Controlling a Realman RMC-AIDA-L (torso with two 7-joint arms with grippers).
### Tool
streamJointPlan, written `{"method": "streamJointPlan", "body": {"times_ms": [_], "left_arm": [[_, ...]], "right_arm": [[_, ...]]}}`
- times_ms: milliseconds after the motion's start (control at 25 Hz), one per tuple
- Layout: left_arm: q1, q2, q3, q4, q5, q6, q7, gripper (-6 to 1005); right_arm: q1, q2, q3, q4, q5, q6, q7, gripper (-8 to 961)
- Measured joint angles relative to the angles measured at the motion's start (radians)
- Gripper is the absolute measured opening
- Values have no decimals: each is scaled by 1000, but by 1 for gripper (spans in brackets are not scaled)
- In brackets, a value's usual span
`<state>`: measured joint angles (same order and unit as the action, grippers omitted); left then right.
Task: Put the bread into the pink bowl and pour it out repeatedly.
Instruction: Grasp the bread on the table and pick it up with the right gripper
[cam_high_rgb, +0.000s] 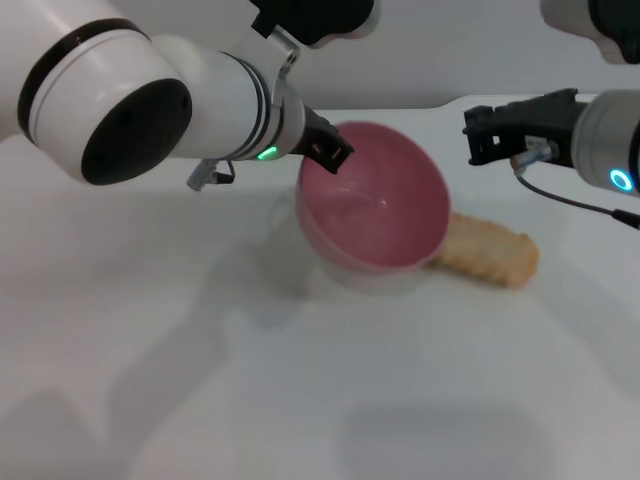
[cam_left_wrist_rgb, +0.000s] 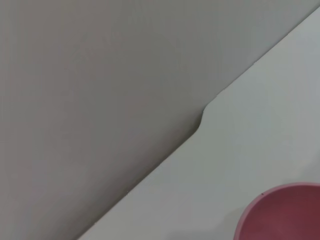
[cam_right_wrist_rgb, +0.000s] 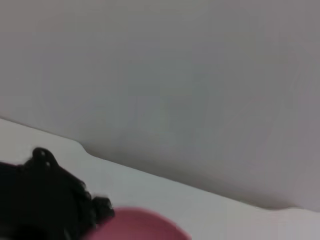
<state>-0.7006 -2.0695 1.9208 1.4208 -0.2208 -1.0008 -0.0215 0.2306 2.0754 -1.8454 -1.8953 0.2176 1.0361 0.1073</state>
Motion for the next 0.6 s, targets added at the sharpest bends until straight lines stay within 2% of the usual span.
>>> {"method": "streamJointPlan", "body": {"times_ms": [80,240,320,440,600], "left_arm": [[1,4,-16,-6,32,-5,0,31],[10,6,-74,-13,94,-18,23,31],[13,7,-105,-15,105,-30,37,30],[16,7,-116,-15,107,-33,42,30],[19,8,-125,-15,108,-35,48,30]], "right_arm": [[-19,0,0,-1,0,9,0,-3],[-57,3,0,38,2,20,2,-1],[-65,4,-6,115,-10,11,7,0],[-57,1,-2,180,-14,-8,19,38],[-22,-2,7,258,-21,-25,54,196]]}}
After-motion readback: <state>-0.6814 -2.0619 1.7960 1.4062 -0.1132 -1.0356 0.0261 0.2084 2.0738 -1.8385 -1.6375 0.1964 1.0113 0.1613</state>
